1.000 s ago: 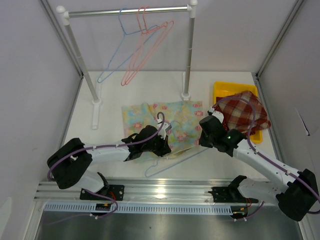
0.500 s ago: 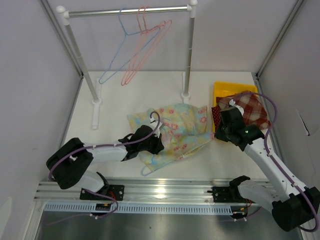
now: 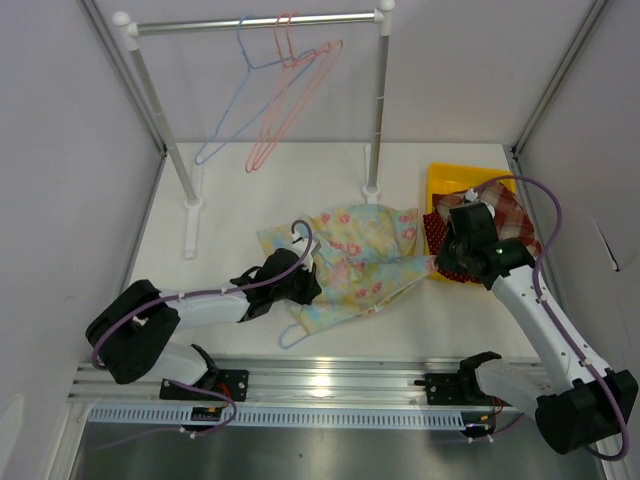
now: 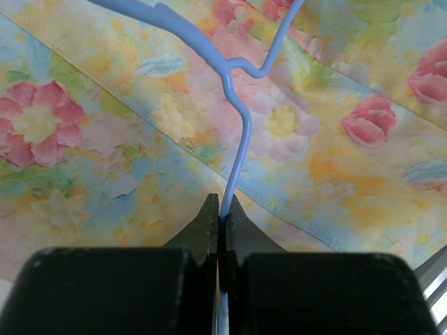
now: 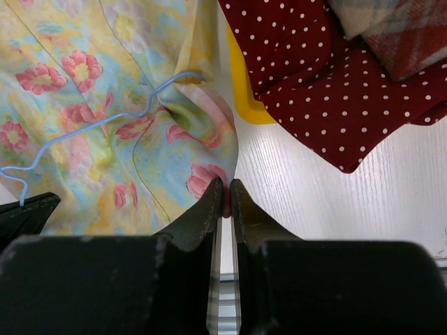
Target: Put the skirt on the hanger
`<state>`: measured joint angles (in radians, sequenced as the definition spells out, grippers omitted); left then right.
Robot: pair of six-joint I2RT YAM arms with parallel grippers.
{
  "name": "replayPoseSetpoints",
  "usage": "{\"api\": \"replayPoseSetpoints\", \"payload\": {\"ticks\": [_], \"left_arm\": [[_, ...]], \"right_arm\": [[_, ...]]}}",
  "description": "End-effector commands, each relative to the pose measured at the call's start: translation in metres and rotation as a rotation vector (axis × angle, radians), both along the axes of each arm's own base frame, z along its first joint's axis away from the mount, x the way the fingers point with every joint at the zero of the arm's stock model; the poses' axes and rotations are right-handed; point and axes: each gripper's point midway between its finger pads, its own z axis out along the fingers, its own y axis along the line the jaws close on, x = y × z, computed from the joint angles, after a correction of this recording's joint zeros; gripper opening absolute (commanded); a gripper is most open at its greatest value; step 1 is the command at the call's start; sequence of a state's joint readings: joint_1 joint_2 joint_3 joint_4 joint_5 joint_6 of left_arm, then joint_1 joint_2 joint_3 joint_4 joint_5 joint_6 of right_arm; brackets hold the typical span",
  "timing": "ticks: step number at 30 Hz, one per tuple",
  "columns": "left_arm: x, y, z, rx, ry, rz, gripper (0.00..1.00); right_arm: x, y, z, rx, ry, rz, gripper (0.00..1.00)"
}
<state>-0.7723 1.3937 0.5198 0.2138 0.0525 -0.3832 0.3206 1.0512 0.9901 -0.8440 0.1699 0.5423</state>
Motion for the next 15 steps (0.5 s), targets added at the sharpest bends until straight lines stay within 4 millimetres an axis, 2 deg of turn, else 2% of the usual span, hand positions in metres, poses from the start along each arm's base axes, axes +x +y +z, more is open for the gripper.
{"api": "replayPoseSetpoints", "payload": {"ticks": [1, 3, 12, 15], "left_arm": [[0.016, 0.004, 0.012, 0.017, -0.054, 0.034, 0.0], [0.018, 0.011, 0.01, 0.048, -0.062, 0.063, 0.0], [0.027, 0.021, 0.019, 0.062, -0.122, 0.114, 0.0], [0.031, 0.017, 0.026, 0.041, -0.153, 0.101, 0.0]], "right_arm": [[0.012, -0.003, 0.024, -0.017, -0.056, 0.005, 0.1], [0.014, -0.006, 0.027, -0.022, -0.062, 0.002, 0.11], [0.024, -0.019, 0.043, -0.039, -0.071, -0.011, 0.14], [0.026, -0.011, 0.04, -0.013, -0.046, 0.027, 0.15]]}}
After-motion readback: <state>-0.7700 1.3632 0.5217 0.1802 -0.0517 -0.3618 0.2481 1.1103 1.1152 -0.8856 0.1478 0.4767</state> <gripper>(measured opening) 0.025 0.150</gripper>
